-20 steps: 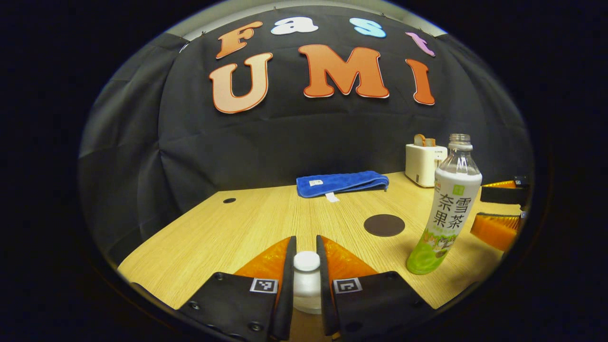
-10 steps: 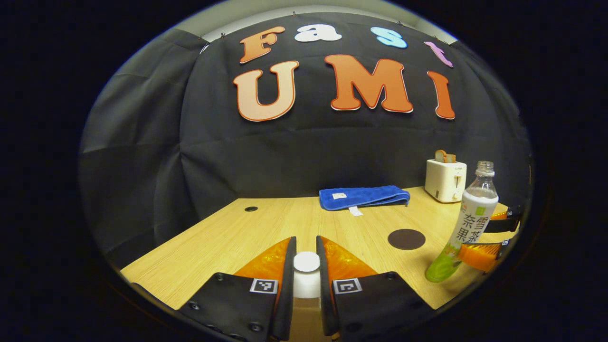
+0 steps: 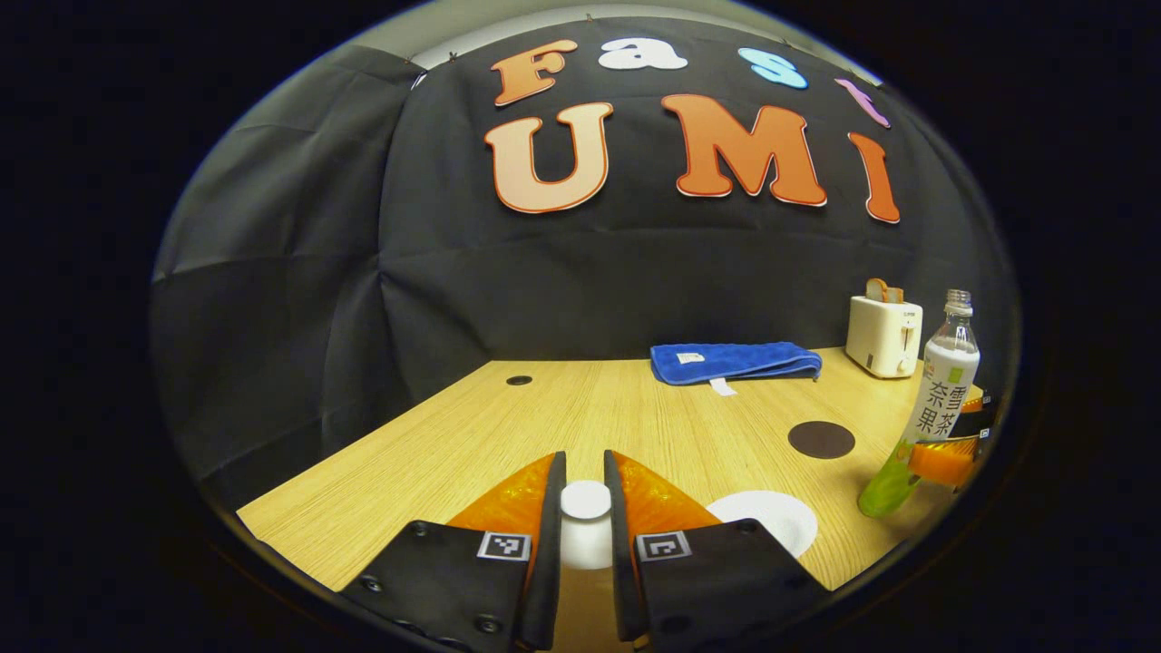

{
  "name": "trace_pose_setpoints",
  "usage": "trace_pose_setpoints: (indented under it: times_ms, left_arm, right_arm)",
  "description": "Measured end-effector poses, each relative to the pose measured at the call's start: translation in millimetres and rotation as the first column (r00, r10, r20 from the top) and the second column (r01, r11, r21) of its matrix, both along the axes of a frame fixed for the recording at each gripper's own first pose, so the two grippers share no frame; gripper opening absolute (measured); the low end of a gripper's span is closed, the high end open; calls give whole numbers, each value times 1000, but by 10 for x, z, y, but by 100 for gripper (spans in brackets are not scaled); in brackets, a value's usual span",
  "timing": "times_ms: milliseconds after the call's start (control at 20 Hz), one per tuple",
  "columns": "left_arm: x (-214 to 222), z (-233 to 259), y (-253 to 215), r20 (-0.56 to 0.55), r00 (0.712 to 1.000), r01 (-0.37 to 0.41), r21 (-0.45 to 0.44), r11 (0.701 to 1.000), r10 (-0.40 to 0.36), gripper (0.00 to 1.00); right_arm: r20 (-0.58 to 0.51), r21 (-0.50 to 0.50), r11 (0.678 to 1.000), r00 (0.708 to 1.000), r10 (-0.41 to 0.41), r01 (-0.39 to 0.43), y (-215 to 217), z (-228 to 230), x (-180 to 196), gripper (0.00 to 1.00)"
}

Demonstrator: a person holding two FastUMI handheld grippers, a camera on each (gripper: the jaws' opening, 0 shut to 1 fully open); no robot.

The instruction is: Open the teacup lid with one hand, grasp the water bottle and pour water into the teacup with the other hand; after pouring, place the water bottle on the coaster and then close the teacup lid.

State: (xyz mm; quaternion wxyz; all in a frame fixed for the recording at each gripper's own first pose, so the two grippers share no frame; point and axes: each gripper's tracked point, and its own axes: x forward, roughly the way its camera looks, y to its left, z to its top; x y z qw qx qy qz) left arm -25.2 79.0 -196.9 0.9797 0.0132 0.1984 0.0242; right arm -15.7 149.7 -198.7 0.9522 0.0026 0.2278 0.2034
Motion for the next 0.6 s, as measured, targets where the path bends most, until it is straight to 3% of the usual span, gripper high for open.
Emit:
trace_pose_setpoints:
  times_ms: [150, 300, 600]
  left_arm:
    - [-15, -23, 129, -3, 1000, -17, 3, 1000, 17, 28]
    - [-6, -12, 203, -3, 1000, -26, 6, 1000, 26, 26]
    - [-68, -45, 335, -7, 999, -45, -9, 999, 45, 28]
  right_arm:
    - [37, -53, 998, 999, -13, 15, -57, 118, 59, 64]
    - [102, -174, 984, 994, -31, 48, -168, 179, 152, 64]
    - [216, -426, 902, 976, 22, 73, -266, 324, 312, 64]
